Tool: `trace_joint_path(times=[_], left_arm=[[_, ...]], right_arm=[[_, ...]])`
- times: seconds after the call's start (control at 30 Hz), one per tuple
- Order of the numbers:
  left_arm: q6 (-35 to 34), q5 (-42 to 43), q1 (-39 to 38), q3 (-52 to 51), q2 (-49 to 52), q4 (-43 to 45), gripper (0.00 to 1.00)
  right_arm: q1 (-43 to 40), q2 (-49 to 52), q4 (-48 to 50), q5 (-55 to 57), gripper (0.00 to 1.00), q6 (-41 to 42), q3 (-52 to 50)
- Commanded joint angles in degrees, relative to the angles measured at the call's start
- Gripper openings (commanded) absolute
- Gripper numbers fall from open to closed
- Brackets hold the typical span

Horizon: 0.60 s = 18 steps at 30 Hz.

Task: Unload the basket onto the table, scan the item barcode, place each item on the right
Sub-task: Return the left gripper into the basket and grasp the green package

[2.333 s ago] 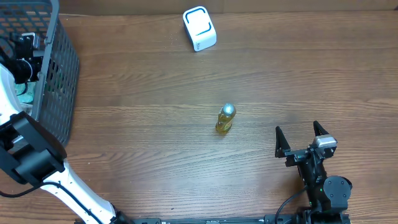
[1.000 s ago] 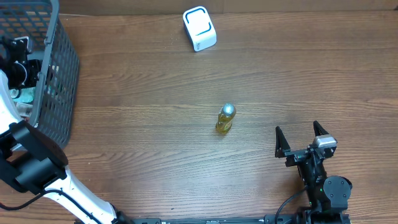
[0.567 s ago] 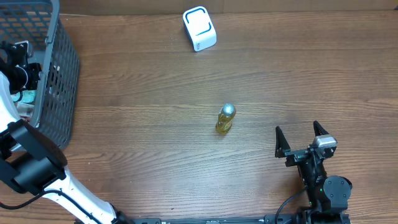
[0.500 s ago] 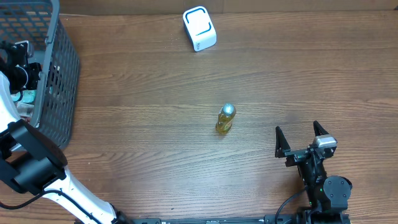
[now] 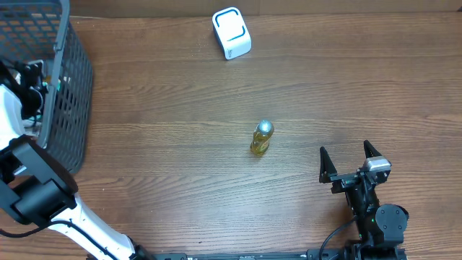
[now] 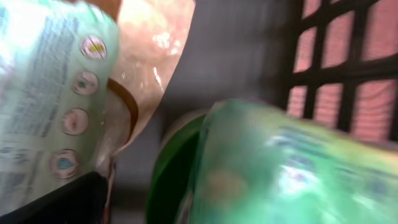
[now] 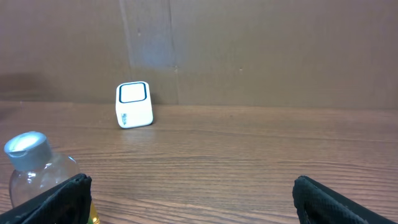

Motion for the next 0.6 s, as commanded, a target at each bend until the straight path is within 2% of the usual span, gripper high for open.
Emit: trace_joint_path(times=[0.0, 0.1, 0.13, 0.17, 0.33, 0.57], left_arm=[[-0.4, 0.5, -0.5, -2.2, -0.6, 0.8, 0.9], [-0.4, 0.5, -0.5, -1.7, -0.7, 1.5, 0.58], [-0.4, 0.5, -0.5, -1.3, -0.7, 1.5, 0.45], [-0.4, 0.5, -0.5, -0.9, -0.7, 1.4, 0.4], [-0.6, 0.5, -0.5, 3.0, -1.4, -1.0, 0.36], [-2.7, 0.5, -0.5, 14.8, -4.4, -7.7, 0.38]], right_arm=[[-0.3, -0.7, 0.3, 0.2, 1.0, -0.2, -0.6], [-0.3, -0.7, 0.3, 0.2, 1.0, -0.2, -0.6], [-0.3, -0.7, 0.3, 0.2, 1.0, -0.2, -0.6], [-0.3, -0.7, 0.3, 0.2, 1.0, -0.2, -0.6], [-0.3, -0.7, 0.3, 0.2, 1.0, -0.2, -0.6], [-0.3, -0.7, 0.3, 0.2, 1.0, -0.2, -0.6]])
